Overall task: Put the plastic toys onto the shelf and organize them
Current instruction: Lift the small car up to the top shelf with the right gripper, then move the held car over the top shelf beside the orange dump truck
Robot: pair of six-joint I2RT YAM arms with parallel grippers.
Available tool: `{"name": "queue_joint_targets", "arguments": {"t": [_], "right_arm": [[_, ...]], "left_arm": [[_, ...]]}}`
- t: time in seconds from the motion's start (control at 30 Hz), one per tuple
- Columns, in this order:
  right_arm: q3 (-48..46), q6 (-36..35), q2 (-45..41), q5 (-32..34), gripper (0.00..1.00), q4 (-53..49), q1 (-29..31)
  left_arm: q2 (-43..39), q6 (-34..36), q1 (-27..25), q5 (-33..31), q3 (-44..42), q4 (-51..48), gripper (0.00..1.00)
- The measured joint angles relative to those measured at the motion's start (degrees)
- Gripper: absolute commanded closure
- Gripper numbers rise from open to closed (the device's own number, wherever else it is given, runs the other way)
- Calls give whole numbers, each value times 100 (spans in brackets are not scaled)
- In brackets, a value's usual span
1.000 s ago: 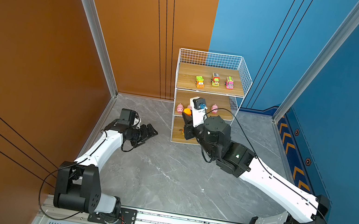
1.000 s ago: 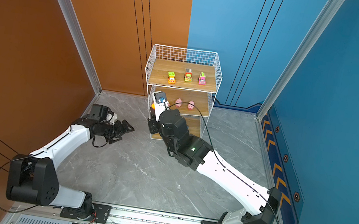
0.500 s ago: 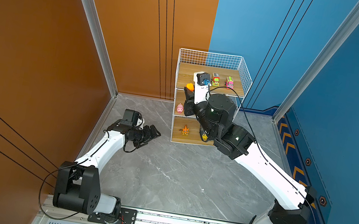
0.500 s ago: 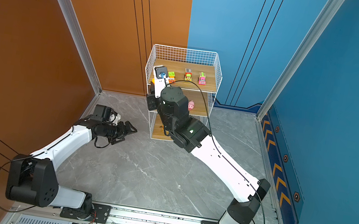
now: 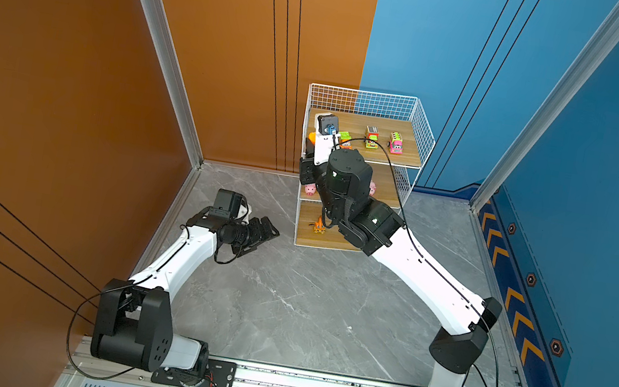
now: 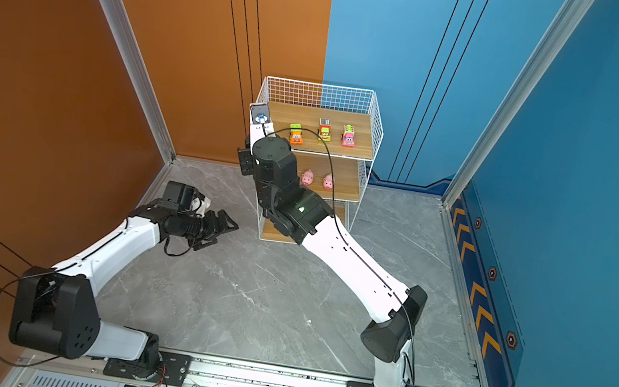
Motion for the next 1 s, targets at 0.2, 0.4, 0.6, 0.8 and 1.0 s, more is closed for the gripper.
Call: {"name": "queue_joint_targets", "arguments": {"t": [0.2,0.4,0.6,0.8,1.0], "right_arm": [[315,-57,234,179,79,81,-57],[376,-59,317,286,79,140,-125],[402,-57,369,291,79,144,-203],[573,-55,479,291,79,140,-225],[732,-35,608,291,79,138,-254]], "left_arm": [[-262,173,-31,-2,0,0,8],[-623,448,-31,-66,0,7,7],[-975,625,-31,-199,-59,149,6],[-1010,662,-11,-216,-129,219,6],[-1010,660,48,-216,-186,258,6]]}}
